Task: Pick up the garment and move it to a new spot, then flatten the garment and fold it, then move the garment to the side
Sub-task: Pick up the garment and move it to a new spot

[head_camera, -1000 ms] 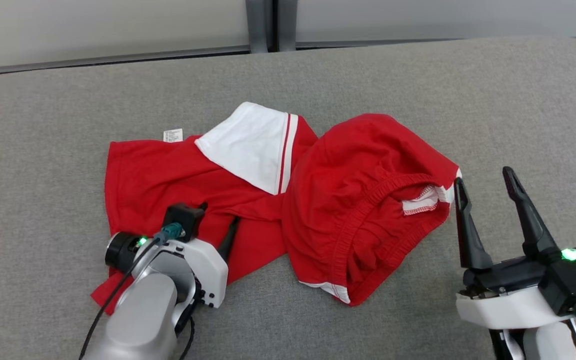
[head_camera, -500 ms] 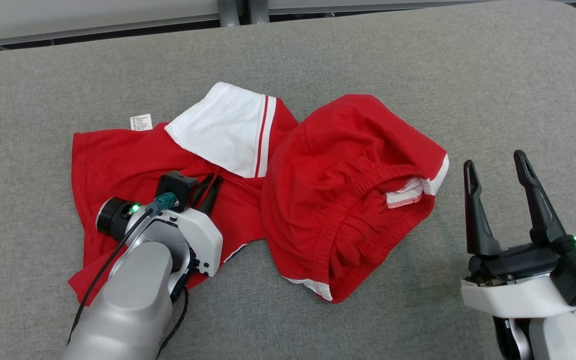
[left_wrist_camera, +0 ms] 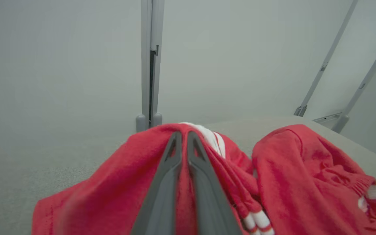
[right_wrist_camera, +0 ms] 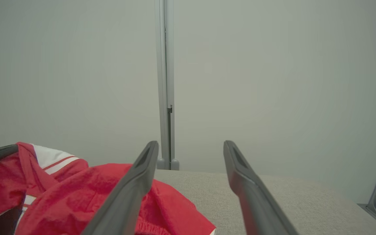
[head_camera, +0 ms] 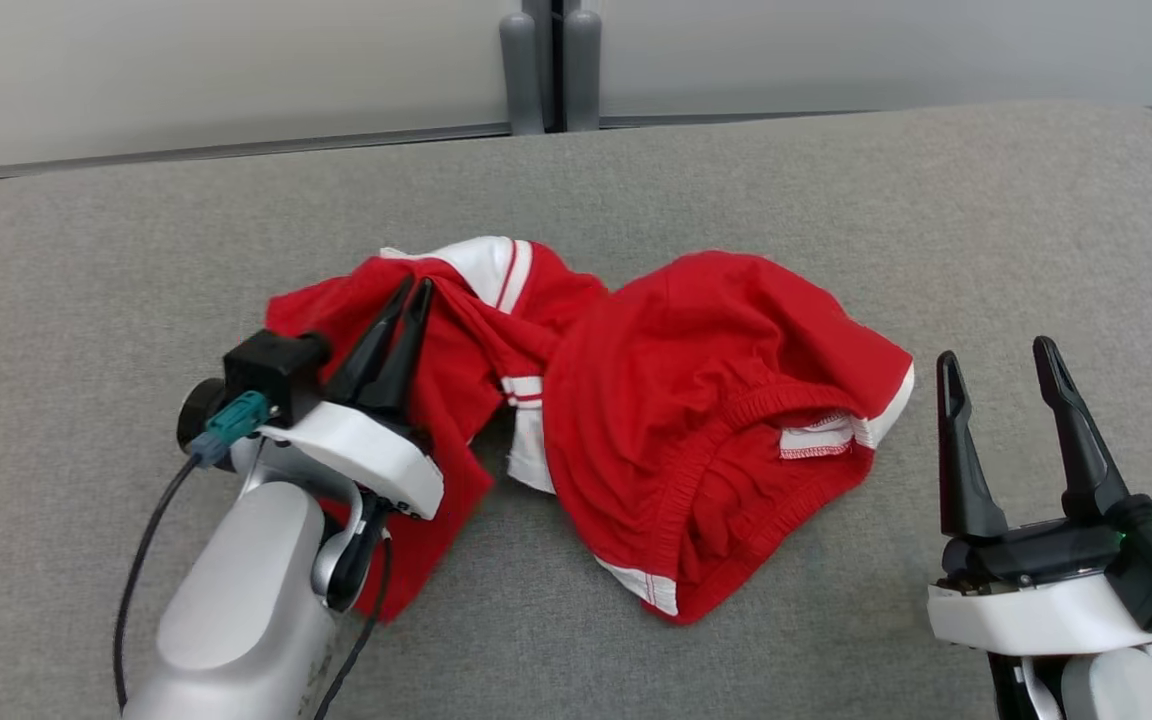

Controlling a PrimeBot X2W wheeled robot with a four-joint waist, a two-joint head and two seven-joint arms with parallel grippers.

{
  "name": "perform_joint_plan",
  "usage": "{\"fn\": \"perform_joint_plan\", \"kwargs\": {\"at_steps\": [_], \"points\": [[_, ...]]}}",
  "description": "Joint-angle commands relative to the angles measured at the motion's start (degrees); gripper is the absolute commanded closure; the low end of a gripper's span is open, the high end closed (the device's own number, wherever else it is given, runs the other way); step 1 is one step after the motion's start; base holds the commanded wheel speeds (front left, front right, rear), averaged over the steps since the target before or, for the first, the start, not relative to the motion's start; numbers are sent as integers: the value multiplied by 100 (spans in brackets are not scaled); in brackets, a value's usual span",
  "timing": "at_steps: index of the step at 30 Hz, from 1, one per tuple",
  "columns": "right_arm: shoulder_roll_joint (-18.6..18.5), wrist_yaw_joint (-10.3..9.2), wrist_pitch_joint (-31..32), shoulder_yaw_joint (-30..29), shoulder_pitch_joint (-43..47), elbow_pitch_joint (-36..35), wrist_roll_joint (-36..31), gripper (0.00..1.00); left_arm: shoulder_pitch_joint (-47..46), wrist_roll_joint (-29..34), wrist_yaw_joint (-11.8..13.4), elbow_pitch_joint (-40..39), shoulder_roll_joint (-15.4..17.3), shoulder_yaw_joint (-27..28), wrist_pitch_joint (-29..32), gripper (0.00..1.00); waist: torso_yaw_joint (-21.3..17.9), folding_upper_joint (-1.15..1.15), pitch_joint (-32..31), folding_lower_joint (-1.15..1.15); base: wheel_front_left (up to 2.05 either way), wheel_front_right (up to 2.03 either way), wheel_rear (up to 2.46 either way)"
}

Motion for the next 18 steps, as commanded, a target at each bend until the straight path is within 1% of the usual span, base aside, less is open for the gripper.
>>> {"fn": "perform_joint_plan", "kwargs": {"at_steps": [1, 4, 6, 8, 11, 14, 15, 18], "points": [[-7, -12, -5, -17, 87, 23, 31, 0, 118, -76, -2, -359, 87, 158, -28, 100, 193, 0, -206, 0, 0, 0, 0], [-8, -12, -5, -49, 171, 47, 49, 0, 375, -112, -1, -1034, 221, 459, -27, 100, 347, 0, -371, 0, 0, 0, 0], [-7, -12, -5, -64, 223, 53, 58, 0, 484, -88, 70, -1373, 347, 648, -27, 100, 451, 0, -452, 0, 0, 0, 0], [-8, -12, -5, -68, 274, 58, 71, 0, 576, -86, 176, -1635, 486, 817, -21, 100, 556, 0, -515, 0, 0, 0, 0], [-8, -12, -5, -31, 313, 65, 83, 0, 749, -142, 407, -1930, 756, 1155, -15, 100, 679, 0, -565, 0, 0, 0, 0], [-9, -12, -5, -67, 329, 34, 104, 0, 979, -151, 629, -2113, 1091, 1505, 16, 100, 796, 0, -556, 0, 0, 0, 0], [-9, -12, -5, -67, 329, 34, 104, 0, 979, -151, 629, -2113, 1091, 1505, 16, 100, 796, 0, -556, 0, 0, 0, 0], [-10, -12, -5, -81, 330, 15, 119, 0, 1217, -155, 802, -2215, 1347, 1780, 40, 100, 886, 0, -518, 0, 0, 0, 0]]}}
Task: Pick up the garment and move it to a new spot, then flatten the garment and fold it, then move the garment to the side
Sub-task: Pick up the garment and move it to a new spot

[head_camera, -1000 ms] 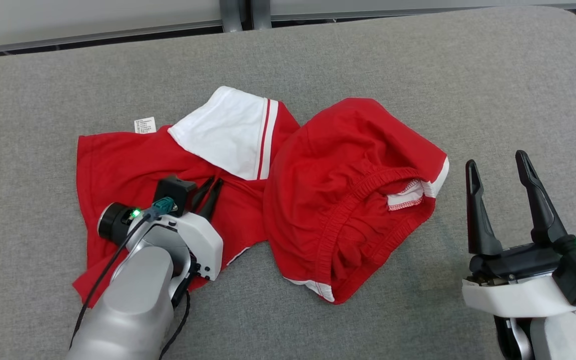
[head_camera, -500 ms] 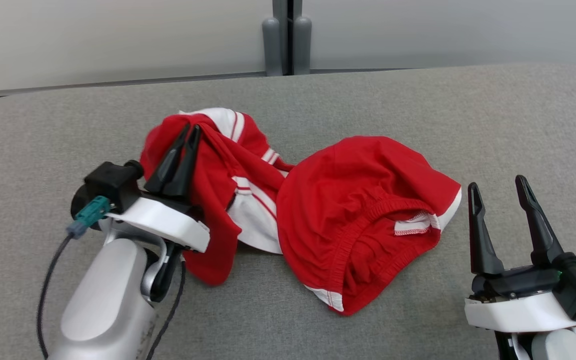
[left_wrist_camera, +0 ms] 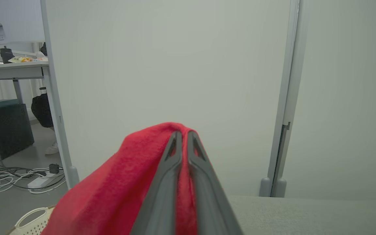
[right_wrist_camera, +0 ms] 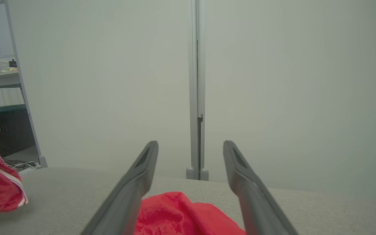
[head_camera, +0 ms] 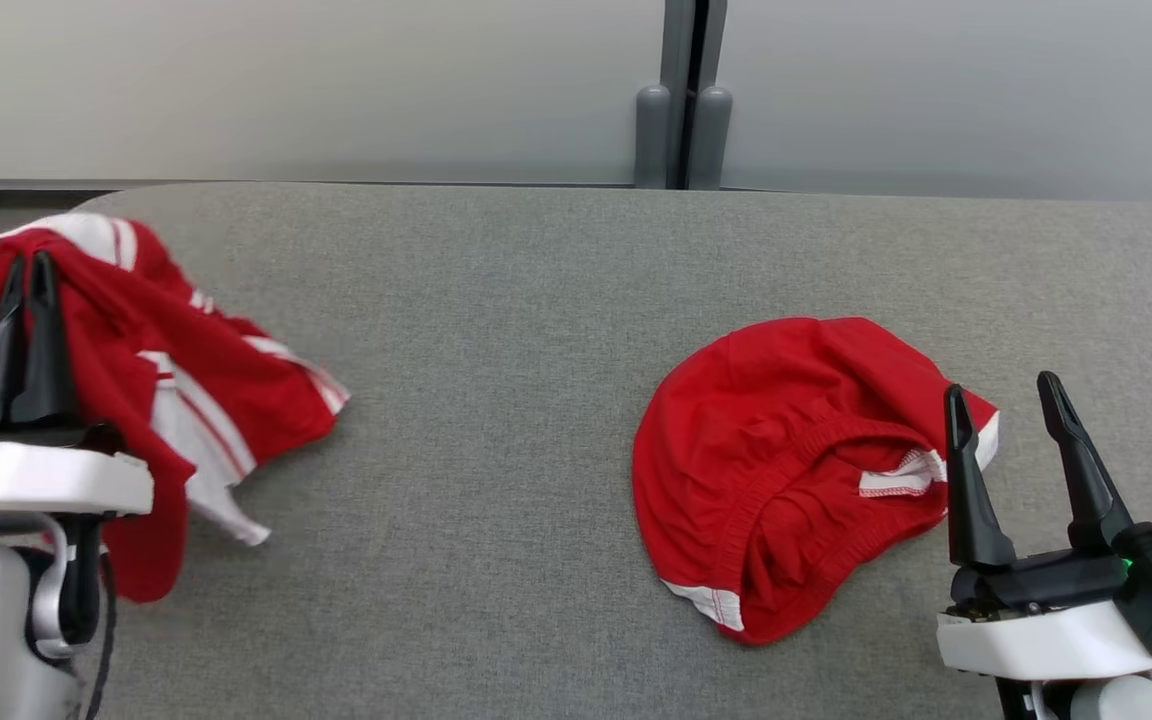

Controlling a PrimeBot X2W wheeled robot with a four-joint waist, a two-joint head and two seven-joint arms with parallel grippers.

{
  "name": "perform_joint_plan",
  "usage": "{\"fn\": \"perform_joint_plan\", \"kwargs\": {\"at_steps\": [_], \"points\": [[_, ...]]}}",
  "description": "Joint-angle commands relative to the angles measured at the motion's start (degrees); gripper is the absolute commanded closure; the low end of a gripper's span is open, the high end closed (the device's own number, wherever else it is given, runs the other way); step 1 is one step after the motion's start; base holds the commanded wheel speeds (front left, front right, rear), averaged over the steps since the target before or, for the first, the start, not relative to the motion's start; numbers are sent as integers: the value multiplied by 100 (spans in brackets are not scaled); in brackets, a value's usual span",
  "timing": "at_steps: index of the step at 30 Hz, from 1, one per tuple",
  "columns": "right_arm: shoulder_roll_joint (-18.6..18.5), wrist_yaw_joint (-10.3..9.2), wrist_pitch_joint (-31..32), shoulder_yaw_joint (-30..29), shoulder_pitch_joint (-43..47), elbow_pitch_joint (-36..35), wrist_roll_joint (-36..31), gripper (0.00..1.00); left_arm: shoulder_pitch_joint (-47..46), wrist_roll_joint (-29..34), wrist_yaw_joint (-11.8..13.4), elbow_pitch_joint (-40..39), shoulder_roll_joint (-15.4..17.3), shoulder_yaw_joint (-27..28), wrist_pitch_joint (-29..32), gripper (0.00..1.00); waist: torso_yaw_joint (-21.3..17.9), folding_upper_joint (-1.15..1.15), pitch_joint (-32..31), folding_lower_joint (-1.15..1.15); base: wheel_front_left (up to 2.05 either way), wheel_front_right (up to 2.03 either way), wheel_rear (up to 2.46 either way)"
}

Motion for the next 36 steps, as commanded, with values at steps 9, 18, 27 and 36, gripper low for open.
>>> {"fn": "perform_joint_plan", "kwargs": {"at_steps": [9, 18, 27, 36], "points": [[-13, -12, -5, -9, -52, 2, -112, 0, 275, 190, 626, 134, 379, 709, -61, 100, 129, 0, 207, 0, 0, 0, 0], [-13, -12, -5, 80, -101, 51, -237, 0, -36, -205, 346, 1638, -12, 1308, -69, 0, 22, 0, 265, 0, 0, 0, 0], [-13, -12, -5, 99, -67, 100, -224, 0, 186, 503, -67, 1069, -577, 1427, -60, 0, -114, 0, 92, 0, 0, 0, 0], [-14, -12, -5, 218, 24, 151, -104, 0, 1073, 982, -584, -283, -1443, 794, -59, 0, -433, 0, -201, 0, 0, 0, 0]]}}
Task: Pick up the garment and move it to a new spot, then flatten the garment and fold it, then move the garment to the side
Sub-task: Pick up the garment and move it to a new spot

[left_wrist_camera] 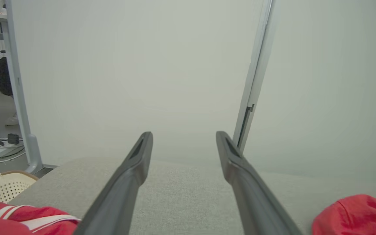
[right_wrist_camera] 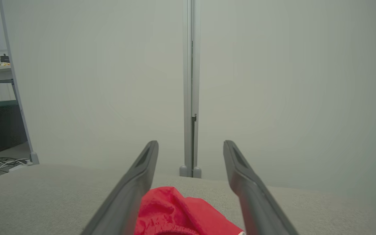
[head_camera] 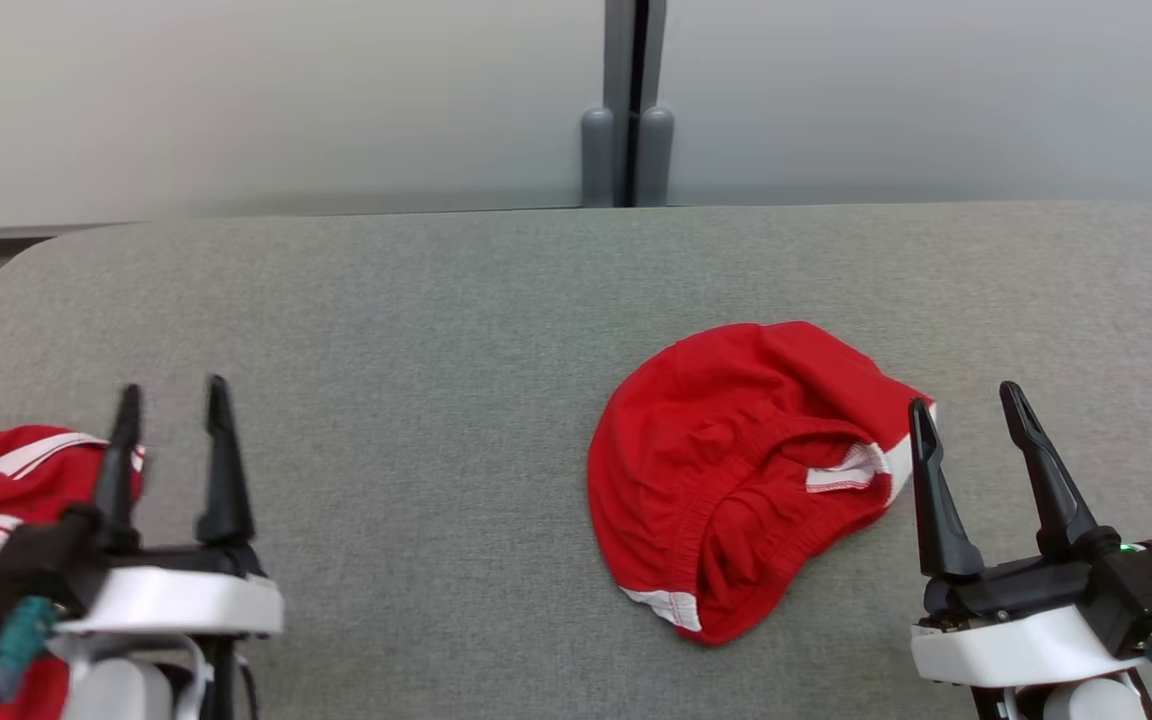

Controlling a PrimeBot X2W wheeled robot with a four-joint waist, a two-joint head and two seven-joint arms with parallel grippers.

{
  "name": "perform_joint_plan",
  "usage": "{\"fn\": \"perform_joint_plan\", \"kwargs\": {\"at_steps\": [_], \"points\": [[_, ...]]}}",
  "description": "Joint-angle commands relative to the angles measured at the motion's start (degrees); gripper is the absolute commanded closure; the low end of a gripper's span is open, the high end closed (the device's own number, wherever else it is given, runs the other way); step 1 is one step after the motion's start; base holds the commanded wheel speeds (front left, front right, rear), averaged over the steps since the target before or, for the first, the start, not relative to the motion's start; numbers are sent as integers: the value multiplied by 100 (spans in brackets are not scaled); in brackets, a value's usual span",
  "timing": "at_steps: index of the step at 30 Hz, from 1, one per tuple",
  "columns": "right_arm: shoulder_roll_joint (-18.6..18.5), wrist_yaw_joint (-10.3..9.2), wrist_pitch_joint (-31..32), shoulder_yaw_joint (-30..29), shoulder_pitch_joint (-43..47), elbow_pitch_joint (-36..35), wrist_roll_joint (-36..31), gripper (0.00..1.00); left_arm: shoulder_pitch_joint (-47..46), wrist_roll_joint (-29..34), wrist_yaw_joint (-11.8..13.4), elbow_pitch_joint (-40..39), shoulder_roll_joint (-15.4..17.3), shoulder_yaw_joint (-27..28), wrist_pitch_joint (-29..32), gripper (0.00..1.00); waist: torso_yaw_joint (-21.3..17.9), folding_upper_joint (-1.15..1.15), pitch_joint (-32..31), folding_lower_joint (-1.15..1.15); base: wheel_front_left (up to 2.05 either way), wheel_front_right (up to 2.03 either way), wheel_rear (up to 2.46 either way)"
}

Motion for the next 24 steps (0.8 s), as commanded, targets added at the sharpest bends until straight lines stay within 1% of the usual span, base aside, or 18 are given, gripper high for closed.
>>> {"fn": "perform_joint_plan", "kwargs": {"at_steps": [1, 4, 5, 8, 11, 14, 15, 17, 18, 20, 24], "points": [[-12, -12, -5, 23, 45, 1, 10, 0, 252, 71, -89, -247, -41, -212, -1, 0, -163, 0, -85, 0, 0, 0, 0], [-13, -12, -5, 52, 40, 20, -21, 0, 541, 180, -148, -535, -90, -523, -2, 0, -321, 0, -131, 0, 0, 0, 0], [-13, -12, -5, 52, 40, 20, -21, 0, 541, 180, -148, -535, -90, -523, -2, 0, -321, 0, -131, 0, 0, 0, 0], [-12, -12, -5, 7, 112, 57, -51, 0, 840, 205, -193, -696, -116, -793, -1, 0, -456, 0, -224, 0, 0, 0, 0], [-12, -12, -5, -41, 186, 105, -81, 0, 1071, 232, -129, -688, -120, -1053, -1, 0, -526, 0, -317, 0, 0, 0, 0], [-12, -12, -5, -79, 268, 140, -127, 0, 1239, 210, 53, -750, -121, -1265, -2, 0, -567, 0, -395, 0, 0, 0, 0], [-11, -12, -5, -89, 294, 170, -169, 0, 1287, 270, 148, -795, -120, -1322, -2, 0, -575, 0, -416, 0, 0, 0, 0], [-11, -12, -5, -74, 340, 227, -215, 0, 1415, 349, 365, -866, -120, -1417, -2, 0, -587, 0, -469, 0, 0, 0, 0], [-11, -12, -5, -20, 400, 299, -259, 0, 1540, 331, 601, -923, -120, -1508, -2, 0, -591, 0, -530, 0, 0, 0, 0], [-12, -12, -5, 11, 449, 345, -275, 0, 1627, 327, 789, -976, -122, -1609, -2, 0, -588, 0, -575, 0, 0, 0, 0], [-11, -12, -5, 105, 507, 438, -260, 0, 1674, 453, 913, -910, -119, -1772, -2, 0, -551, 0, -631, 0, 0, 0, 0]]}}
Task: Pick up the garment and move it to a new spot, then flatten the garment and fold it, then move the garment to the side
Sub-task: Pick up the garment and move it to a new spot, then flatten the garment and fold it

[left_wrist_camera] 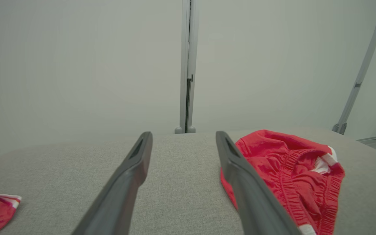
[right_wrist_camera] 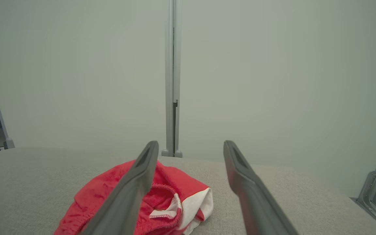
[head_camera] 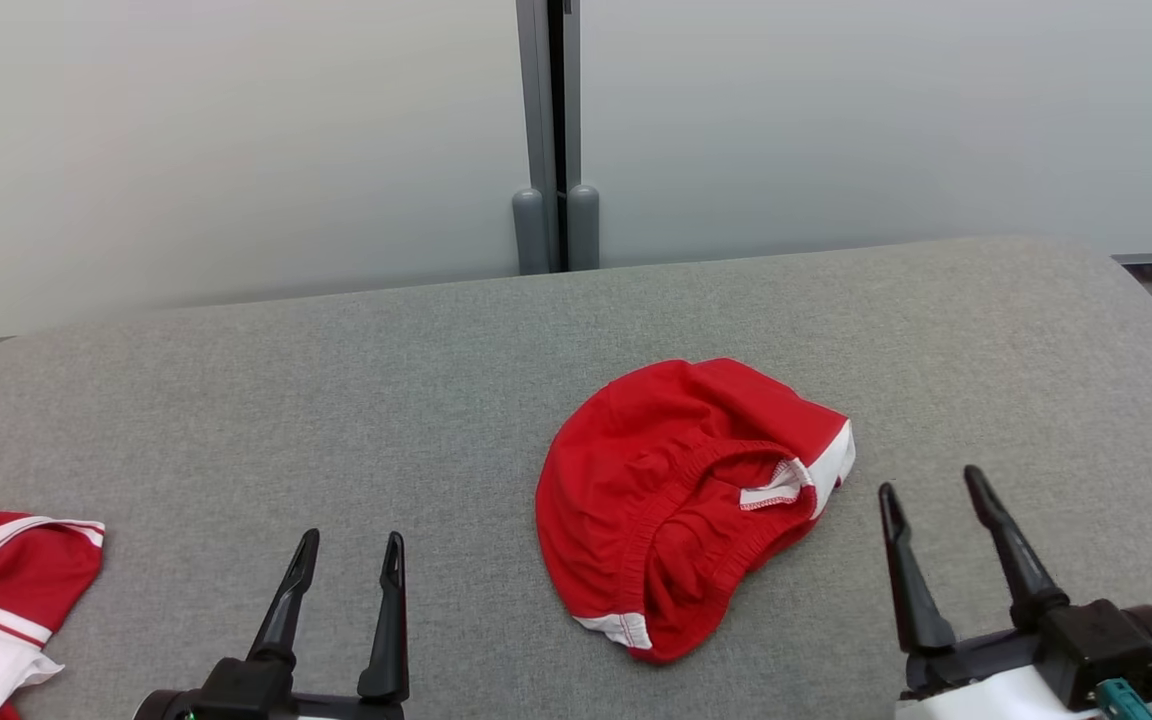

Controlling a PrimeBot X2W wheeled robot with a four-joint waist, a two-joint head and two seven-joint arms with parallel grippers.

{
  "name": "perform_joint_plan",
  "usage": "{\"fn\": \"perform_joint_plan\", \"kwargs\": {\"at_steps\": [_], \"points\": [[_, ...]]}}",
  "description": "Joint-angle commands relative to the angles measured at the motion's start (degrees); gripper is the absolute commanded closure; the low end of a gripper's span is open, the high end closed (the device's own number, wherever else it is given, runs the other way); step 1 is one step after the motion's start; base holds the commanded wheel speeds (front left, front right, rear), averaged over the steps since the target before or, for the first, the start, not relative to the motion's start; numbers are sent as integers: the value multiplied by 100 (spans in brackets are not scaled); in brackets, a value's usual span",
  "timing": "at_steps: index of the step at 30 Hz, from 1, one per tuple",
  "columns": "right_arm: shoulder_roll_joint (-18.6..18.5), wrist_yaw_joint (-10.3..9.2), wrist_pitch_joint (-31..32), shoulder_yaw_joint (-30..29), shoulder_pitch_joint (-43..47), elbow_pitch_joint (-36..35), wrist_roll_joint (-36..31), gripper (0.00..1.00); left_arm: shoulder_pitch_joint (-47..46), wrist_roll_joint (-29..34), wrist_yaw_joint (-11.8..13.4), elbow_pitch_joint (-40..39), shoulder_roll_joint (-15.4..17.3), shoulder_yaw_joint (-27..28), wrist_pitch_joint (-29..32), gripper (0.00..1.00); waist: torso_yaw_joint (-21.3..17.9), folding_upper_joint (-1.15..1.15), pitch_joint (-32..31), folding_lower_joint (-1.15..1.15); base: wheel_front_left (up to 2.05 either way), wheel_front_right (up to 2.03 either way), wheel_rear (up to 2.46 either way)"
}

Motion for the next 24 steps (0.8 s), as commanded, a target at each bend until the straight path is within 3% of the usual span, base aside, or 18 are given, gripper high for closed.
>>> {"fn": "perform_joint_plan", "kwargs": {"at_steps": [1, 24], "points": [[-11, -12, -6, 27, 44, 33, -8, 0, 8, 26, 38, 16, 28, -4, -2, 0, 18, 0, -22, 0, 0, 0, 0], [-11, -12, -5, 55, 1, 66, 80, 0, -183, 112, 43, 110, 25, -164, -2, 0, 139, 0, -19, 0, 0, 0, 0]]}}
